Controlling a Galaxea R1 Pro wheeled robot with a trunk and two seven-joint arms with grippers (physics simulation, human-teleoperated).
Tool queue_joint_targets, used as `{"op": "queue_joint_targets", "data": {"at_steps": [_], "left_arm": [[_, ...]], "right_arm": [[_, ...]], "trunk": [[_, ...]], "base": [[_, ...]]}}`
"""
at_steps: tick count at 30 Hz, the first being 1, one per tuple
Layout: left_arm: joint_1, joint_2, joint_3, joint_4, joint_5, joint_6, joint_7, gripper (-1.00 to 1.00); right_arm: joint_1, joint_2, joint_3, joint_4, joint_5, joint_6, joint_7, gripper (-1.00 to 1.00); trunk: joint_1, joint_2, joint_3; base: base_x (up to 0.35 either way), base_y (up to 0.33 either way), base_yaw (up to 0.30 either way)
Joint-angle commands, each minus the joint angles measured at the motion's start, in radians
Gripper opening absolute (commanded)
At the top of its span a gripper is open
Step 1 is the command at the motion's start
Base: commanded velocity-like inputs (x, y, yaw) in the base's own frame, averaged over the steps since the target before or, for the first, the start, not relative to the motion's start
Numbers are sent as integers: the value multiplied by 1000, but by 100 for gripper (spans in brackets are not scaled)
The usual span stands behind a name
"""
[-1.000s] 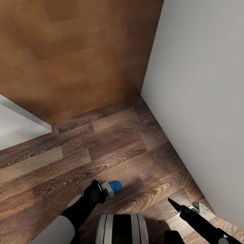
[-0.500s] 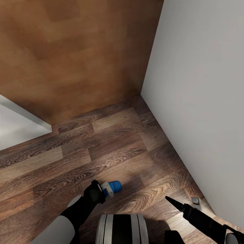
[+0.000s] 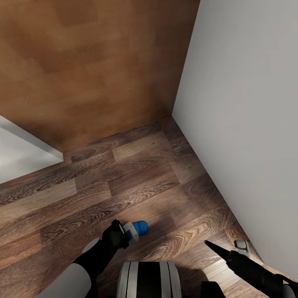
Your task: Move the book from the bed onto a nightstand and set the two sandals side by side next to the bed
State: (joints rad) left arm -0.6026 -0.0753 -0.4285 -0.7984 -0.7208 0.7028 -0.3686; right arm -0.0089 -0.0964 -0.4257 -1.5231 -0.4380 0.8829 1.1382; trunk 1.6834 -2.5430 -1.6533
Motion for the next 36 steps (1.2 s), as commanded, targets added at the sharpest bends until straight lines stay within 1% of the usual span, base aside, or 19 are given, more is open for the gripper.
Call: {"op": "queue_joint_targets", "data": {"at_steps": [1,4,6,8,17,23,36], "left_arm": [[0,0,-1,-1,-10,3,-9,100],[0,0,-1,-1,-11,3,-9,100],[0,0,-1,-1,-10,3,-9,100],[0,0,-1,-1,-11,3,-9,100],[0,-1,-2,-1,-11,2,-9,100],[0,-1,-2,-1,-10,3,-9,100],[0,0,-2,-1,-11,2,-9,100]], "right_arm": [[0,0,-1,1,-1,5,30,100],[0,0,-1,1,-1,5,67,100],[0,0,-1,1,-1,4,76,100],[0,0,-1,1,-1,4,78,100],[0,0,-1,1,-1,4,80,100],[0,0,-1,1,-1,4,80,100],[0,0,-1,1,-1,4,80,100]], "trunk": [[0,0,-1],[0,0,-1],[1,-1,-8],[2,-1,-16],[2,-1,-16],[4,-3,-39],[4,-3,-39]], "base": [[0,0,0],[0,0,0],[0,0,0],[0,0,0],[0,0,0],[0,0,0],[0,0,0]]}}
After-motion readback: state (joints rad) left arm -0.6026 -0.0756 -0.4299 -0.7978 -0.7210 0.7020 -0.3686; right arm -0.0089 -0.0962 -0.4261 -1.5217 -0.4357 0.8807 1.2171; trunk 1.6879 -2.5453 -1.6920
